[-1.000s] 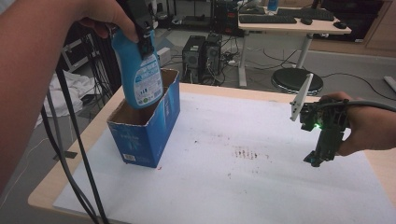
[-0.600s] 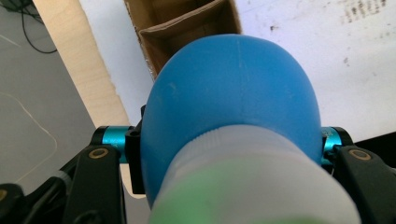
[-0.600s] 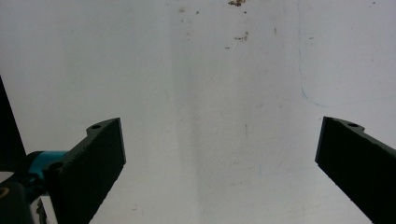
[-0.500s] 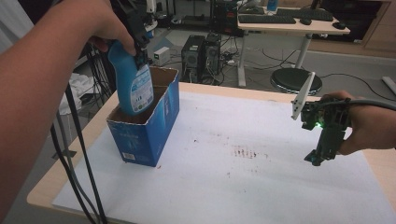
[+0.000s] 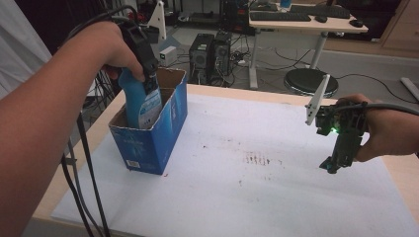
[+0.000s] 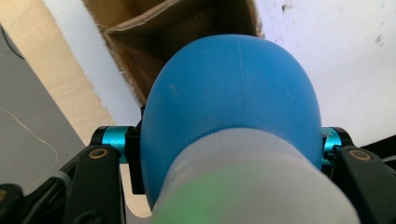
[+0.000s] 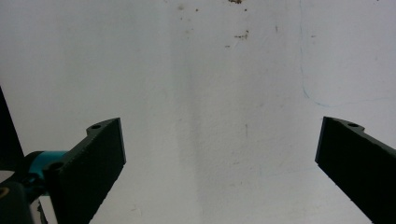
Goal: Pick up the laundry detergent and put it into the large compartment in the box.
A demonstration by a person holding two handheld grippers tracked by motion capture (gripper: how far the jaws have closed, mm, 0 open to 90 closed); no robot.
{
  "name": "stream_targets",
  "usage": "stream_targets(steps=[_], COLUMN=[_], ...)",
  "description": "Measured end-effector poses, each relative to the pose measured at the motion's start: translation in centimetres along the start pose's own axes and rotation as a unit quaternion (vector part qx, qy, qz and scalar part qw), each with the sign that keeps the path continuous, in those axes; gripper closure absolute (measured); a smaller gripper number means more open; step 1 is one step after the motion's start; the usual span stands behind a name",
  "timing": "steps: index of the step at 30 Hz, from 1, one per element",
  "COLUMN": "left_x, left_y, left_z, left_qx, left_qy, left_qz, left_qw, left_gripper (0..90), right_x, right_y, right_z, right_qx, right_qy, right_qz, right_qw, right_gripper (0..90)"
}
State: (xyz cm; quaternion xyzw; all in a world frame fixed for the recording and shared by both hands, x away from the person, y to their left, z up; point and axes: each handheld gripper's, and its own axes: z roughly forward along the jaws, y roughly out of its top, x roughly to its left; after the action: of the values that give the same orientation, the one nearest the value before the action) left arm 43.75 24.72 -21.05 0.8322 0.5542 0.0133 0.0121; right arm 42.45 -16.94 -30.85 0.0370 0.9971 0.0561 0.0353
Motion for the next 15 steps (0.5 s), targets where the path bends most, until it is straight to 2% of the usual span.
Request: stream_targets(steps=[3,7,10,15], left_x=[0.3,0.4,0.4,0.5], left_y=[0.0,-0.1,-0.1,-0.1], left_z=[1.1,2.6,3.6,5.1], left_qx=[0.003,0.004,0.008,0.009], left_qy=[-0.006,-0.01,-0.009,-0.003], left_qz=[0.015,0.051,0.072,0.115], left_qw=[0.9999,0.9986,0.9973,0.9934], left_gripper=[39.5,39.5,39.5,39.5], right_x=[0.0,-0.1,-0.1,-0.1], right_y=[0.0,0.0,0.0,0.1], right_z=[0.1,0.1,0.2,0.4], right_qx=[0.0,0.002,0.002,0.008], right_qy=[0.0,0.001,0.001,0.003], right_qz=[0.0,0.001,0.001,0.004], right_qw=[1.0,1.0,1.0,1.0], right_gripper=[0.6,0.6,0.6,0.6])
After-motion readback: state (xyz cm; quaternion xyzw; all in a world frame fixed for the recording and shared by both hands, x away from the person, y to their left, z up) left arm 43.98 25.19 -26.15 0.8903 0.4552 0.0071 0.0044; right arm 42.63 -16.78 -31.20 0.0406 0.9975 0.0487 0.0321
